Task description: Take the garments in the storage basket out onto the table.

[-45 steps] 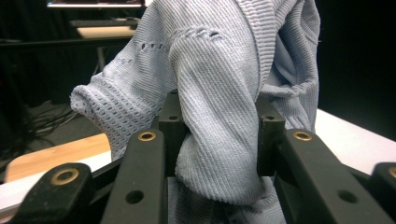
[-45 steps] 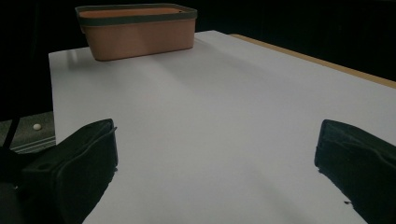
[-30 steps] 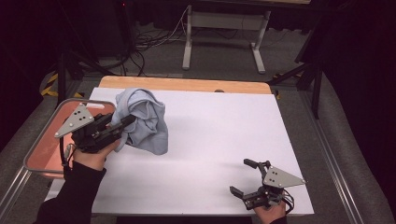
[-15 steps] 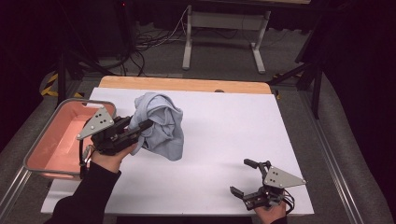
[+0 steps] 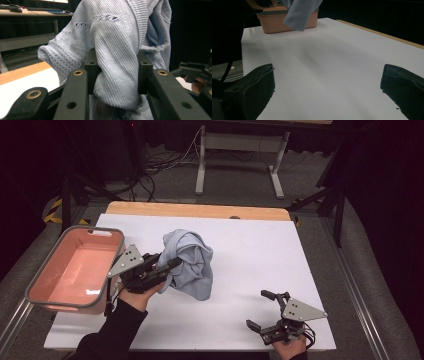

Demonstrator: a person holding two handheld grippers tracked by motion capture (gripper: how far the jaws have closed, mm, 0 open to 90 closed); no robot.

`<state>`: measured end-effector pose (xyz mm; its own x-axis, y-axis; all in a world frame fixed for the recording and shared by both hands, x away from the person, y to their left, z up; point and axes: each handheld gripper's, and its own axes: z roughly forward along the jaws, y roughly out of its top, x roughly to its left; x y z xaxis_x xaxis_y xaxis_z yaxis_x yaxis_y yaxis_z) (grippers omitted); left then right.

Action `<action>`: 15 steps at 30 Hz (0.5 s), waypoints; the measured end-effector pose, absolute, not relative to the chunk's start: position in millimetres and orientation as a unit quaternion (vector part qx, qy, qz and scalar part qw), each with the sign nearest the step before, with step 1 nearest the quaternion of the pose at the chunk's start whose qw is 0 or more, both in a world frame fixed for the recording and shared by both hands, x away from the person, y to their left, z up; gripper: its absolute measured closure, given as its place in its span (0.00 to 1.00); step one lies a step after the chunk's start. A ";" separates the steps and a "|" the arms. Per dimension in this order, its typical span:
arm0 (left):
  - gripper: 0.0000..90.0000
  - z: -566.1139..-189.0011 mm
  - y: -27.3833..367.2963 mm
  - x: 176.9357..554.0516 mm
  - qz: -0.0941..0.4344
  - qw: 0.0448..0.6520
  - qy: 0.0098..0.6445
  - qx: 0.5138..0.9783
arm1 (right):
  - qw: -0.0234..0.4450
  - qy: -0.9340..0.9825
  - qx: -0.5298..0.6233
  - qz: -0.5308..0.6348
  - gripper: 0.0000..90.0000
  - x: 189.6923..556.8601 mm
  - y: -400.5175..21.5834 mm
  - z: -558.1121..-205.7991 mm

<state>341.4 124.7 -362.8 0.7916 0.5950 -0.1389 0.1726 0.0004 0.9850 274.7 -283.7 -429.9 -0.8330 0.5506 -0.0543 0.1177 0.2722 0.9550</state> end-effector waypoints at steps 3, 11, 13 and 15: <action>0.72 -365.7 120.0 342.1 0.159 0.649 0.279 0.690 | 0.192 0.774 0.216 0.564 0.00 274.6 -284.1 -429.7; 0.72 -377.5 105.4 347.4 0.142 0.644 0.284 0.696 | 0.192 0.774 0.216 0.564 0.00 274.9 -284.2 -429.9; 0.72 -383.6 101.3 352.2 0.129 0.643 0.288 0.698 | 0.192 0.773 0.216 0.564 0.00 274.7 -283.9 -429.9; 0.72 -386.0 100.6 354.3 0.124 0.642 0.291 0.699 | 0.192 0.774 0.216 0.564 0.00 274.7 -283.7 -429.9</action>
